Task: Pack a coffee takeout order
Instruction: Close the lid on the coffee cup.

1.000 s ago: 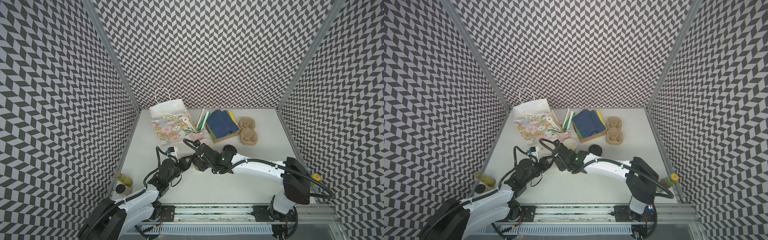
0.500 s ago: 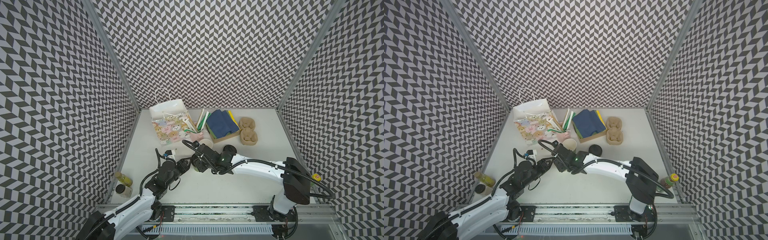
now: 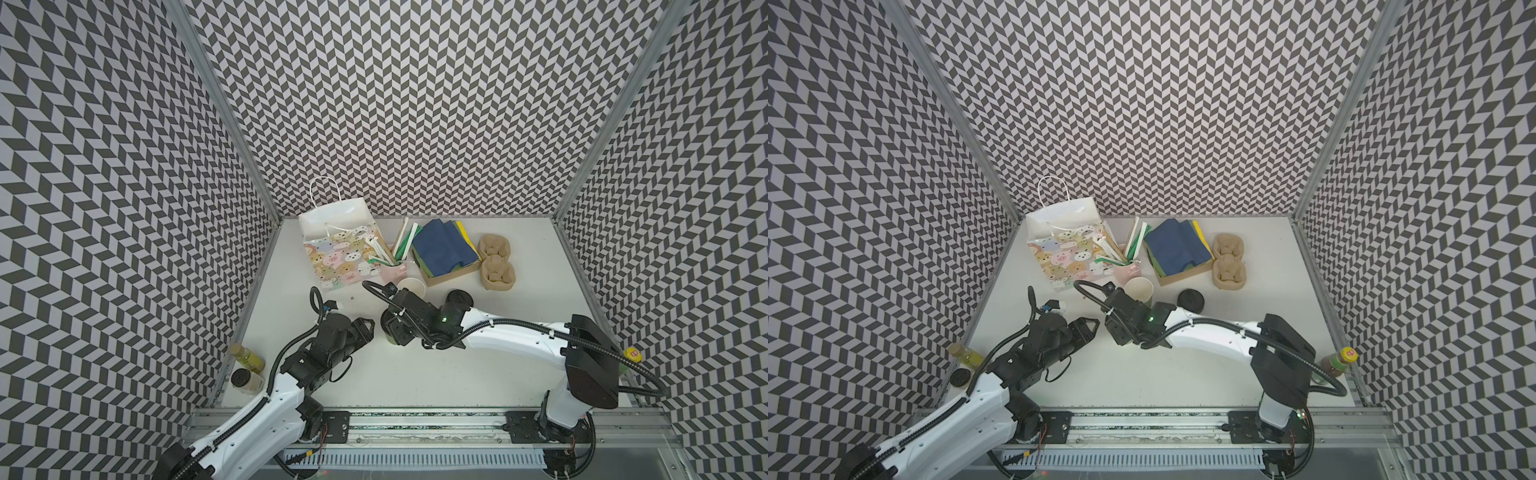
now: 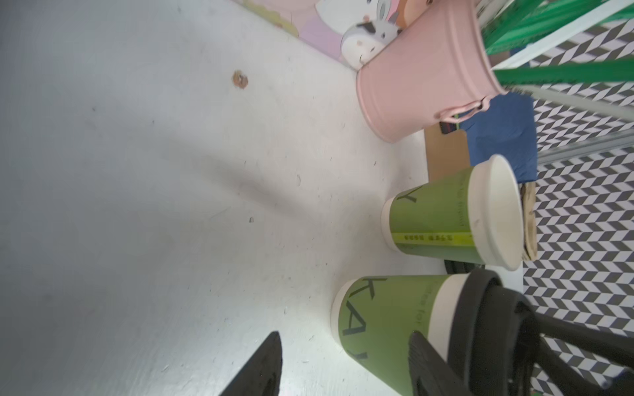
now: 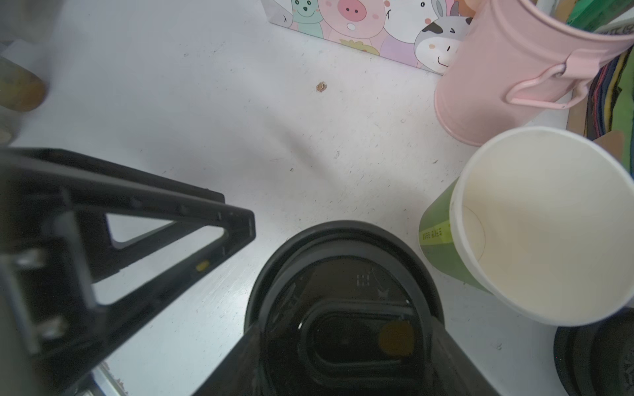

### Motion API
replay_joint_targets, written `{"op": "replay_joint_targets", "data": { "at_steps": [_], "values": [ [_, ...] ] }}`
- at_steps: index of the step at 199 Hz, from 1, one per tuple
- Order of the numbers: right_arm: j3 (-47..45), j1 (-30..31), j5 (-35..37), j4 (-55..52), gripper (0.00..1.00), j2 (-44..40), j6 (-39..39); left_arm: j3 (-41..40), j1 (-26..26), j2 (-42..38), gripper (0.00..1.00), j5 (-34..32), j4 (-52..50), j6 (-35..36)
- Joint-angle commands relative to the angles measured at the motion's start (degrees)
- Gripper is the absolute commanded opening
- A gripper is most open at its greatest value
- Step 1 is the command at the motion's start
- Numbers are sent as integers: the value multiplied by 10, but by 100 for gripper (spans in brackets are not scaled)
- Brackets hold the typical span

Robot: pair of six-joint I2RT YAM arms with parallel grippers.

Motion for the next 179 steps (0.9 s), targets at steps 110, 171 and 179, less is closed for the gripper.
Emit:
{"op": "replay_joint_targets", "data": {
  "at_steps": [110,171,179],
  "values": [
    [-65,0,-51,-197,58,59,11,-13,-4,-113,60,57,2,-18],
    [-68,2,-54,-192,58,63,10,-19,-4,-94,59,84,57,-25],
    [-69,2,-54,-192,58,61,10,-20,-4,-100,59,85,59,-28]
  ]
}}
